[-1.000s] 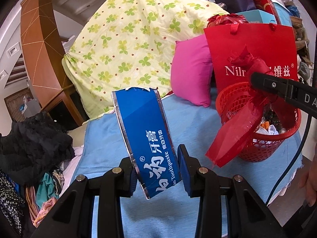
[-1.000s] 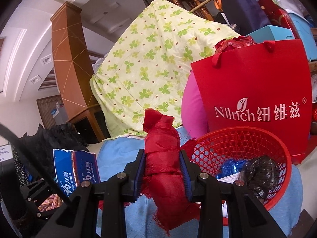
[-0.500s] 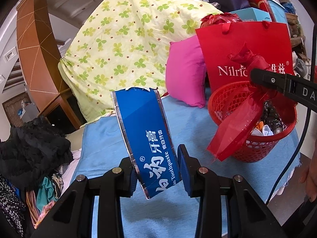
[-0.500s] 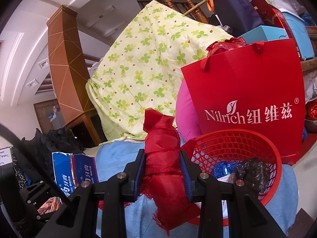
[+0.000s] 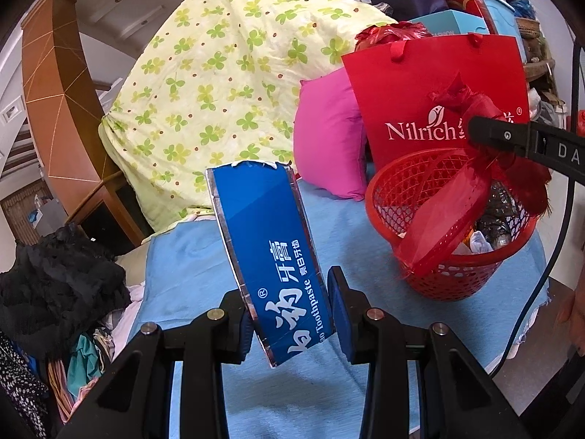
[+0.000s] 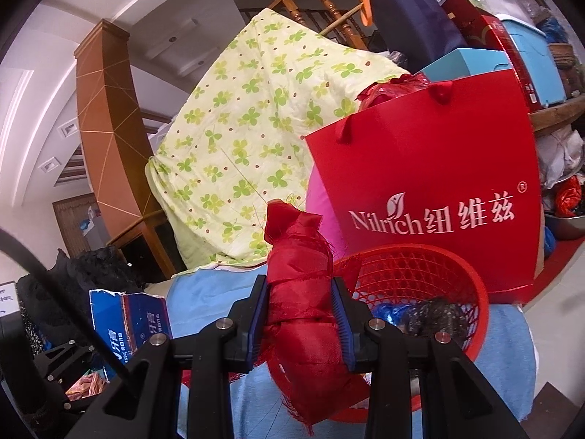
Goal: Collect trash
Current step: 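Lower ribbon and toothpaste box into the red basket and open both tools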
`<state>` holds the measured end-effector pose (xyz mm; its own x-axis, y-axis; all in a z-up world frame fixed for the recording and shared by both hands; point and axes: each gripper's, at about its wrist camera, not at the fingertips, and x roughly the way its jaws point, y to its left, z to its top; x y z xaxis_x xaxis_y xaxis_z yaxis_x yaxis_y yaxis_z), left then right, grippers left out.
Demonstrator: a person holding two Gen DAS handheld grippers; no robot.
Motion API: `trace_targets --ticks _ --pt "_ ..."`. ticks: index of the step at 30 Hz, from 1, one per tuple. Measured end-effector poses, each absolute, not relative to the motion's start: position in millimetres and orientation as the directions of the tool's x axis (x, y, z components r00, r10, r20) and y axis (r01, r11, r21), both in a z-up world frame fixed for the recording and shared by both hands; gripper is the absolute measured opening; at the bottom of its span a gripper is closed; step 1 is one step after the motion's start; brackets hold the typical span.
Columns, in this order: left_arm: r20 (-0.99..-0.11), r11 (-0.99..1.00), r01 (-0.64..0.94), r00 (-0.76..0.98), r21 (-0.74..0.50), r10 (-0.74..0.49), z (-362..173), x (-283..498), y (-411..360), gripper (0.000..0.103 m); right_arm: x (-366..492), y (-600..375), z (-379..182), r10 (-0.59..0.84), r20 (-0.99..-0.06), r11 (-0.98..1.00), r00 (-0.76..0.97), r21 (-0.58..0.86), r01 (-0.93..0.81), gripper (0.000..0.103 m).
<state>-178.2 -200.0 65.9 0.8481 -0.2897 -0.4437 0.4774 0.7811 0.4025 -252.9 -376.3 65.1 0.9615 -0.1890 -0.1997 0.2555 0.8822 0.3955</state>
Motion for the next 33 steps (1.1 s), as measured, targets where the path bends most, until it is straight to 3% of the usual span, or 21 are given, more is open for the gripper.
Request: trace_targets --ticks 33 --pt "-0.447 0.716 0.546 0.821 0.435 -0.355 69.6 -186.0 -244.3 0.039 -284.2 -420.9 59.0 -0.259 -0.196 0.798 0.946 0.509 0.323 0.037"
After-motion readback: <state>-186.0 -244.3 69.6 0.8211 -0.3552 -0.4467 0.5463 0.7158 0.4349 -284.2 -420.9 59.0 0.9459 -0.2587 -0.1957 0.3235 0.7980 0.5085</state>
